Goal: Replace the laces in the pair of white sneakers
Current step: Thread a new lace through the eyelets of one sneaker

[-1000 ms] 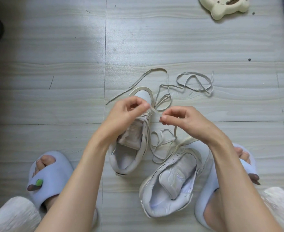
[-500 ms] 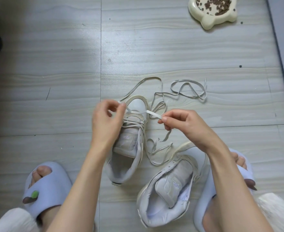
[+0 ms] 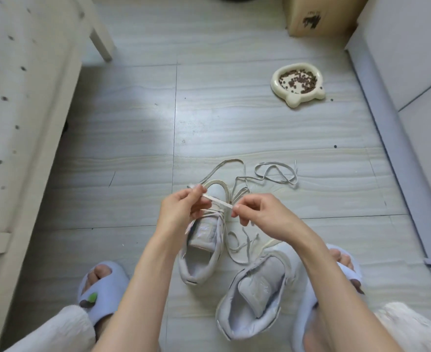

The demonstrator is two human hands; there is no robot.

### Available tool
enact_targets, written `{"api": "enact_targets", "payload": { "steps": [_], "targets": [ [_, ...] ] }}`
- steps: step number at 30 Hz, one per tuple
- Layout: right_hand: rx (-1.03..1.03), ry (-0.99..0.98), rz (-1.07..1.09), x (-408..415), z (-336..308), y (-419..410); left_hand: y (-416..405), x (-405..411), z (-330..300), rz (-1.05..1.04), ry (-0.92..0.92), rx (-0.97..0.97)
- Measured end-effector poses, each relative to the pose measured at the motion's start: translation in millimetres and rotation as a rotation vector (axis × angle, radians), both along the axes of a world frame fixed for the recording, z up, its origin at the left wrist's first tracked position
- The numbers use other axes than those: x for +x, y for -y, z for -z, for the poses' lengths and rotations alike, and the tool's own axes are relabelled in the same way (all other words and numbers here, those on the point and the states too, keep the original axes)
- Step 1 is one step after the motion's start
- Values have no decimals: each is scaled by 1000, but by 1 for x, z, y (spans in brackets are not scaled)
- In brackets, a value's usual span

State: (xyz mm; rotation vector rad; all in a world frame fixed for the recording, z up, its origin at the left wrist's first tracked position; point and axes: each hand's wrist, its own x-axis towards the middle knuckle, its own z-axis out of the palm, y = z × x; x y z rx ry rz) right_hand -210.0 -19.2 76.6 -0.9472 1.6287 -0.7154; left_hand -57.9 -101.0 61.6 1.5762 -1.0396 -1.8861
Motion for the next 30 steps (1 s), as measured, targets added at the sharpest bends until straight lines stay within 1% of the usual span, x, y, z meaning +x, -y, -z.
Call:
{"api": "enact_targets", "payload": {
  "steps": [5, 7, 9, 10, 12, 14, 16, 20, 23, 27, 30],
  "targets": [
    [-39, -95, -75, 9, -49, -18, -8, 37, -13, -310, -148, 245],
    [-76, -85, -55, 11, -64, -30, -12, 53, -23, -389, -219, 282],
    [-135, -59, 5, 17, -78, -41, -22, 59, -39, -416, -290, 294],
    [-175, -35, 41, 22, -84, -46, -30, 58, -50, -380, -323, 295],
    [-241, 5, 88, 31, -93, -54, -48, 50, -73, -202, -355, 272],
    [-264, 9, 87, 40, -101, -62, -64, 46, -91, -14, -357, 194],
    [-262, 10, 73, 50, -106, -68, -77, 46, -104, 79, -383, 93],
    [-281, 6, 42, 64, -113, -76, -94, 54, -108, 75, -342, -20],
    [-295, -10, 41, 69, -115, -82, -104, 59, -106, 21, -377, -40],
    [-295, -8, 43, 79, -109, -90, -108, 64, -114, 79, -349, -123],
    [-287, 7, 29, 86, -100, -95, -106, 68, -121, 66, -312, -215]
  ]
}}
